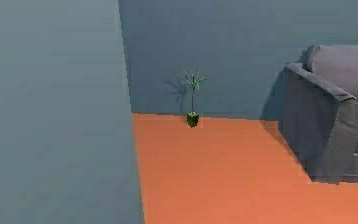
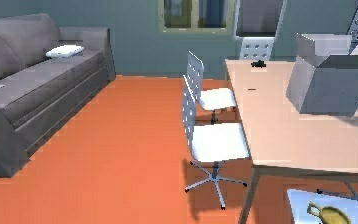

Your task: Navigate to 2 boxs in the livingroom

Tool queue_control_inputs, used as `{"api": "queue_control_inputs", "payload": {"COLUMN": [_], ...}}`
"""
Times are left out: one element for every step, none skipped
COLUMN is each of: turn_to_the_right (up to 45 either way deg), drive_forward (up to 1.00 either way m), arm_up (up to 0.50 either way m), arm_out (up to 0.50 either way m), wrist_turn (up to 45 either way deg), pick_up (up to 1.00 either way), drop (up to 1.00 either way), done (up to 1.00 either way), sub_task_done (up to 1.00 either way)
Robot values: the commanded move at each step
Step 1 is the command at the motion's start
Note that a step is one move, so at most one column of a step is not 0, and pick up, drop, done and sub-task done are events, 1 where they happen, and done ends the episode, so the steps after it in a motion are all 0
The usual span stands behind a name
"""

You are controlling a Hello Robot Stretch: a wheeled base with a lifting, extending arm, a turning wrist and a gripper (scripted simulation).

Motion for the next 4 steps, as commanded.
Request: {"api": "queue_control_inputs", "payload": {"turn_to_the_right": [3.0,45.0,30.0,0.0], "drive_forward": [0.00,0.00,0.00,0.30], "arm_up": [0.00,0.00,0.00,0.00], "arm_out": [0.00,0.00,0.00,0.00], "wrist_turn": [0.0,0.0,0.0,0.0], "pick_up": [0.00,0.00,0.00,0.00], "drop": [0.00,0.00,0.00,0.00], "done": [0.00,0.00,0.00,0.00], "sub_task_done": [0.00,0.00,0.00,0.00]}}
